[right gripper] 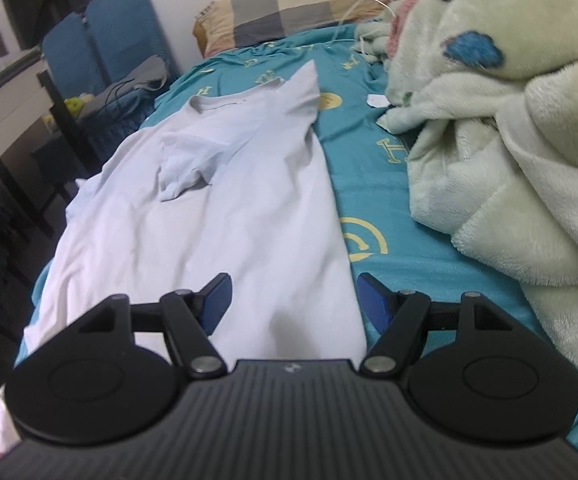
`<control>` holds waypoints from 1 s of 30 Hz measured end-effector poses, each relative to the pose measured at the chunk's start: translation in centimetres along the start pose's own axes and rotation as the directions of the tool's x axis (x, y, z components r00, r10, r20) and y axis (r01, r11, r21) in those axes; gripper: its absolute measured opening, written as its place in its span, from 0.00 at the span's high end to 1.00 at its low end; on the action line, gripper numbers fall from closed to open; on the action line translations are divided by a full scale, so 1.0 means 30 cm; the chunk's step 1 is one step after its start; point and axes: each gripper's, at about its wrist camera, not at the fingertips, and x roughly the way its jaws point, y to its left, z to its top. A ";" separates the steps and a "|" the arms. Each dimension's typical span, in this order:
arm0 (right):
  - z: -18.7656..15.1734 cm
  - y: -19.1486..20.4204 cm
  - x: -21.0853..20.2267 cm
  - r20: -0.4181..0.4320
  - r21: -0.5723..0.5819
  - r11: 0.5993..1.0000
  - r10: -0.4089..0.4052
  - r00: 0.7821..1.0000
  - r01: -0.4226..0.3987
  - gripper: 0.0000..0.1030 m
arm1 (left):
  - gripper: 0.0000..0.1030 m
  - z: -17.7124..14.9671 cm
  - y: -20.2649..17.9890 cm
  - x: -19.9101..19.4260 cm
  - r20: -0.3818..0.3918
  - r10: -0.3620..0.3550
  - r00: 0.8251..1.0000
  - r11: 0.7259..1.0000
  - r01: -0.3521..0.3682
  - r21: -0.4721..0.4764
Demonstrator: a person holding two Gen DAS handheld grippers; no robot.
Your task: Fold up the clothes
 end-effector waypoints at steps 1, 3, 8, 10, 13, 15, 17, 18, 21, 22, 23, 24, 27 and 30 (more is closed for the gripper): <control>0.000 0.008 -0.006 0.005 -0.010 1.000 -0.001 1.000 0.001 0.31 | 0.07 -0.008 -0.022 -0.057 0.013 -0.004 1.000 1.000 0.004 0.012; -0.002 0.020 -0.014 0.009 -0.024 1.000 -0.005 1.000 0.005 0.31 | 0.04 -0.023 -0.071 -0.161 0.051 -0.011 0.999 0.999 0.008 0.050; -0.001 0.036 -0.001 -0.002 -0.049 0.999 -0.023 1.000 0.023 0.31 | 0.02 -0.039 -0.129 -0.265 0.038 -0.056 0.998 0.995 0.052 0.089; 0.001 0.036 -0.002 0.000 -0.045 0.999 -0.019 1.000 0.019 0.31 | 0.02 -0.039 -0.121 -0.245 0.026 -0.051 0.998 0.993 0.048 0.106; 0.000 0.035 -0.002 0.002 -0.042 0.999 -0.030 1.000 0.030 0.31 | 0.03 -0.032 -0.078 -0.203 -0.049 -0.054 0.997 0.997 0.057 0.061; -0.001 0.027 0.001 -0.004 -0.030 0.999 -0.027 1.000 0.027 0.31 | 0.03 -0.025 -0.043 -0.191 -0.064 -0.057 0.996 0.997 0.060 0.042; -0.002 0.027 0.002 -0.007 -0.029 0.999 -0.028 1.000 0.028 0.31 | 0.03 -0.018 -0.009 -0.183 -0.071 -0.057 0.996 0.998 0.059 0.030; -0.002 0.028 0.002 -0.008 -0.031 0.999 -0.031 0.999 0.031 0.31 | 0.03 -0.014 0.007 -0.179 -0.074 -0.057 0.996 0.998 0.059 0.025; -0.002 0.033 0.001 -0.005 -0.034 0.999 -0.025 1.000 0.025 0.31 | 0.03 -0.005 0.040 -0.173 -0.082 -0.062 0.995 0.998 0.063 0.012; -0.002 0.035 0.001 -0.004 -0.037 0.999 -0.026 1.000 0.025 0.31 | 0.03 -0.003 0.044 -0.173 -0.073 -0.063 0.995 0.998 0.064 0.010; -0.002 0.036 0.001 -0.005 -0.038 0.999 -0.026 1.000 0.026 0.31 | 0.03 -0.001 0.047 -0.173 -0.053 -0.061 0.997 0.998 0.061 0.009; -0.002 0.035 0.000 -0.004 -0.036 0.999 -0.025 1.000 0.025 0.31 | 0.03 -0.004 0.053 -0.170 -0.030 -0.062 0.998 0.998 0.062 -0.004; 0.001 0.031 -0.012 0.009 -0.026 1.000 -0.018 1.000 0.018 0.31 | 0.02 -0.038 0.075 -0.117 0.016 -0.072 0.997 0.992 0.073 -0.099; 0.005 0.024 -0.025 0.028 -0.009 1.000 -0.008 1.000 0.008 0.31 | 0.03 -0.097 0.094 -0.023 0.065 -0.059 0.996 0.979 0.071 -0.193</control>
